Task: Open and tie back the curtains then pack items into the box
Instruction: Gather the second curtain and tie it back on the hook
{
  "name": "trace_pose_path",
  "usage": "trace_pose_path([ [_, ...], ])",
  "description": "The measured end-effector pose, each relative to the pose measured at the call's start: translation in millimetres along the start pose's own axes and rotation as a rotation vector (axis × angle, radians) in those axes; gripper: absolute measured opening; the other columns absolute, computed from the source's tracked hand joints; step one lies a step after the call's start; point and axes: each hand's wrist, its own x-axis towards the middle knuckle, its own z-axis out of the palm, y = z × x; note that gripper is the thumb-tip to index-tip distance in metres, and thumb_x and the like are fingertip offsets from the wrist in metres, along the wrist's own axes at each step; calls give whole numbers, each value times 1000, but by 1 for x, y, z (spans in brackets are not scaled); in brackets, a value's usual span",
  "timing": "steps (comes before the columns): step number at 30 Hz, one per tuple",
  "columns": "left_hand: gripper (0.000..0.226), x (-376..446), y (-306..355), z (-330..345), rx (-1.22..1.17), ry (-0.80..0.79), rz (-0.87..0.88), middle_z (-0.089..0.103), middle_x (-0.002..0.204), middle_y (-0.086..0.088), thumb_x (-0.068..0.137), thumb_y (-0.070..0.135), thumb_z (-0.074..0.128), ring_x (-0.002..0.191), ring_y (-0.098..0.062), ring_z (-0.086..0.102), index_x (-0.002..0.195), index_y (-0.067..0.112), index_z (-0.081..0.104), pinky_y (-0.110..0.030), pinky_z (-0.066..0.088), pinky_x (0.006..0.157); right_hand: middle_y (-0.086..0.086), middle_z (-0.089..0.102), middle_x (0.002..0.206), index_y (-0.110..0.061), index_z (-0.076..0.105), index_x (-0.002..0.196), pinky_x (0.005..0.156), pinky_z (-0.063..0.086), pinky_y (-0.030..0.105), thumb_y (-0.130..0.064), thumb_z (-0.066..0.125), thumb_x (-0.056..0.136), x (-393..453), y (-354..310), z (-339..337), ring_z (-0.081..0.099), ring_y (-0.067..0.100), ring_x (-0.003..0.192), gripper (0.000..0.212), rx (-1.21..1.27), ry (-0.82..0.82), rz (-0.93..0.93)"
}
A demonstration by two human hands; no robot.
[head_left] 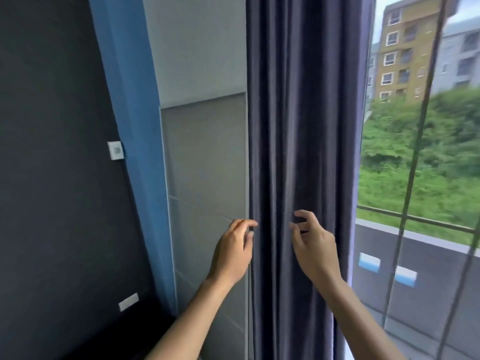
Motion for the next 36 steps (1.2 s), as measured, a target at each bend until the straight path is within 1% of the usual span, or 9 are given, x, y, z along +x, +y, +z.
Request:
trace_pose_path([
  [5, 22, 45, -49, 17, -198, 40, 32, 60, 107, 5, 93, 7, 52, 76, -1, 58, 111, 16, 62, -3, 40, 72, -19, 64, 79, -26, 55, 116, 70, 50, 28, -24, 57, 95, 17, -5, 25, 62, 1, 69, 22, -44, 84, 6],
  [11, 26, 102, -108, 49, -448, 38, 44, 55, 113, 7, 97, 13, 49, 87, -4, 58, 118, 24, 57, -9, 46, 73, -14, 67, 76, -30, 55, 116, 67, 54, 24, -22, 59, 94, 39, -23, 65, 64, 1, 68, 23, -87, 216, 19],
  [14, 32, 132, -119, 66, -555, 51, 73, 48, 122, 9, 96, 28, 50, 100, -7, 54, 128, 24, 48, -17, 47, 84, -15, 67, 88, -26, 55, 121, 69, 53, 15, -19, 58, 95, 59, -36, 90, 65, 0, 79, 28, -93, 286, -37],
  [17, 49, 151, -125, 83, -653, 61, 35, 46, 125, 10, 90, 39, 59, 104, -6, 51, 132, 22, 42, -21, 46, 86, -8, 61, 113, -20, 54, 127, 79, 55, 25, -21, 60, 94, 82, -43, 113, 61, 4, 100, 33, -194, 419, -130],
  [22, 51, 164, -132, 101, -681, -41, 81, 54, 106, 12, 78, 52, 69, 86, -4, 56, 113, 21, 51, -19, 50, 70, 6, 45, 139, -11, 45, 137, 107, 41, 33, -14, 67, 88, 106, -54, 126, 44, 17, 131, 54, -405, 657, -218],
  [25, 29, 170, -140, 108, -628, -30, 207, 49, 71, 12, 84, 41, 68, 59, -1, 46, 88, 17, 53, -13, 39, 54, 0, 38, 148, -20, 27, 149, 112, 34, 25, -17, 69, 88, 117, -50, 130, 35, 6, 137, 74, -391, 639, -122],
  [28, 28, 171, -146, 106, -645, 4, 221, 36, 59, 18, 88, 28, 66, 46, 3, 39, 74, 20, 43, -7, 29, 49, -9, 33, 150, -29, 16, 151, 109, 28, 17, -19, 65, 91, 118, -40, 140, 30, -3, 135, 78, -400, 605, 10],
  [32, 21, 166, -156, 104, -656, 21, 238, 41, 57, 17, 94, 25, 55, 42, 5, 41, 79, 9, 56, -4, 31, 44, -2, 43, 137, -22, 29, 146, 105, 41, 26, -15, 62, 91, 104, -25, 158, 44, 10, 126, 64, -531, 657, 17],
  [36, 25, 160, -155, 105, -672, -36, 266, 55, 59, 2, 100, 25, 41, 43, -8, 45, 111, 8, 56, -17, 36, 43, -4, 48, 132, -22, 33, 144, 100, 45, 25, -15, 60, 92, 101, -19, 167, 50, 8, 119, 58, -517, 650, 26],
])
